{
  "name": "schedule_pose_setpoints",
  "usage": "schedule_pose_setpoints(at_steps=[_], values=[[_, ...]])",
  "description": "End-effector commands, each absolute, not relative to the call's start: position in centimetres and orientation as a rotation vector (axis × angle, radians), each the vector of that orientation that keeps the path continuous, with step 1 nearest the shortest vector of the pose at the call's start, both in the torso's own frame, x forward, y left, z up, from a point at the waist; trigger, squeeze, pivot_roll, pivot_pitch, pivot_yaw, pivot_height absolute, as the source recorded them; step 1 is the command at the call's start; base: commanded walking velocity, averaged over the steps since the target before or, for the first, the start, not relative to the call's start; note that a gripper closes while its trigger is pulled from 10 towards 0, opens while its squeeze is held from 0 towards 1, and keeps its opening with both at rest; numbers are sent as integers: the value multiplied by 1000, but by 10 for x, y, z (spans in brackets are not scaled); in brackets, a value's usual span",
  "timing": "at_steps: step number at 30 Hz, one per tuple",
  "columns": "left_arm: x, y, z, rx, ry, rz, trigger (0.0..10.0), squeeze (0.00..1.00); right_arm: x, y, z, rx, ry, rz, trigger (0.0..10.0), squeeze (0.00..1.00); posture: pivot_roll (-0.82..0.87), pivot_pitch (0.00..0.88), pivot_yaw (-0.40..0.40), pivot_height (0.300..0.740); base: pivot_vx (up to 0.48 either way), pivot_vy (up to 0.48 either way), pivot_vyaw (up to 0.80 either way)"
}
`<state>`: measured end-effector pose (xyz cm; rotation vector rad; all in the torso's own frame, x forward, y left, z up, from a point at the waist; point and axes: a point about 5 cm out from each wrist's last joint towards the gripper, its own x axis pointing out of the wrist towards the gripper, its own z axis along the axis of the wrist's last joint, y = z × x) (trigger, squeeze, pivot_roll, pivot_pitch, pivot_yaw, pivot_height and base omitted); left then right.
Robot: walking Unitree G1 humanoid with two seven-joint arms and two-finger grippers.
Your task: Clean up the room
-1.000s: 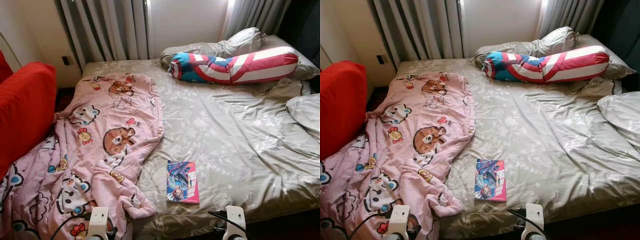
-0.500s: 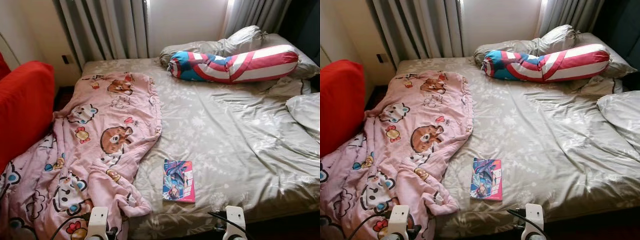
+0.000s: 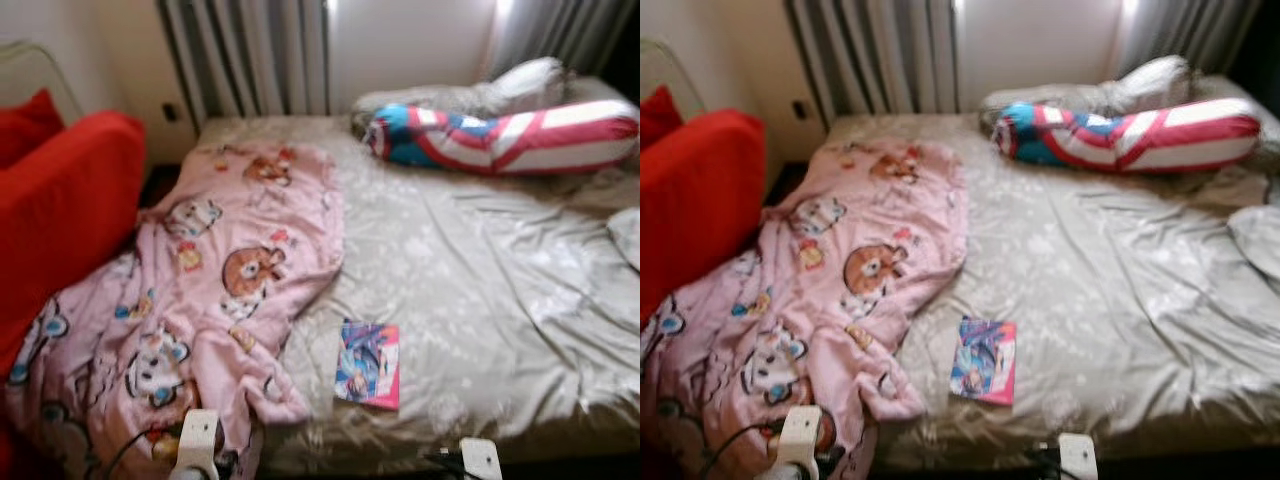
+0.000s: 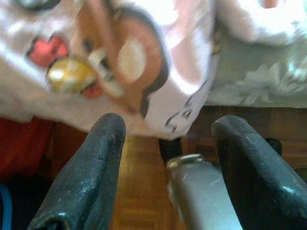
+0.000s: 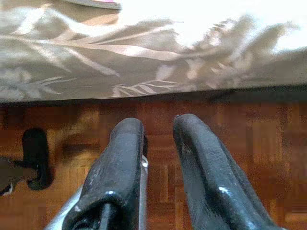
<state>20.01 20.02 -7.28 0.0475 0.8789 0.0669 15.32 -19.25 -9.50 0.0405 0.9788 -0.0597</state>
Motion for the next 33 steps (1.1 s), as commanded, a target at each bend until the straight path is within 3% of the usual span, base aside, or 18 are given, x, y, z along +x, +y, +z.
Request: schedule_pose_setpoints(at_steps=[1, 7, 18, 27, 31, 33], values=[[194, 202, -76, 48, 904, 72, 10000, 0, 149, -192, -97, 47, 989, -54, 10000, 0, -85, 4, 2, 740, 0, 0, 563], [195, 202, -76, 47, 903, 71, 10000, 0, 159, -185, -94, 68, 975, -65, 10000, 0, -89, 6, 2, 740, 0, 0, 0], [195, 201, -76, 42, 901, 70, 10000, 0, 146, -177, -99, 55, 988, -37, 10000, 0, -87, 11, -1, 740, 0, 0, 0], [195, 202, -76, 40, 901, 70, 10000, 0, 156, -173, -96, 66, 974, -40, 10000, 0, -86, 13, -2, 740, 0, 0, 394], [195, 201, -76, 38, 900, 70, 10000, 0, 158, -177, -95, 66, 971, -46, 10000, 0, -85, 14, -3, 740, 0, 0, 0], [195, 201, -75, 40, 901, 67, 10000, 0, 159, -192, -93, 59, 971, -62, 10000, 0, -86, 14, -2, 740, 0, 0, 0]])
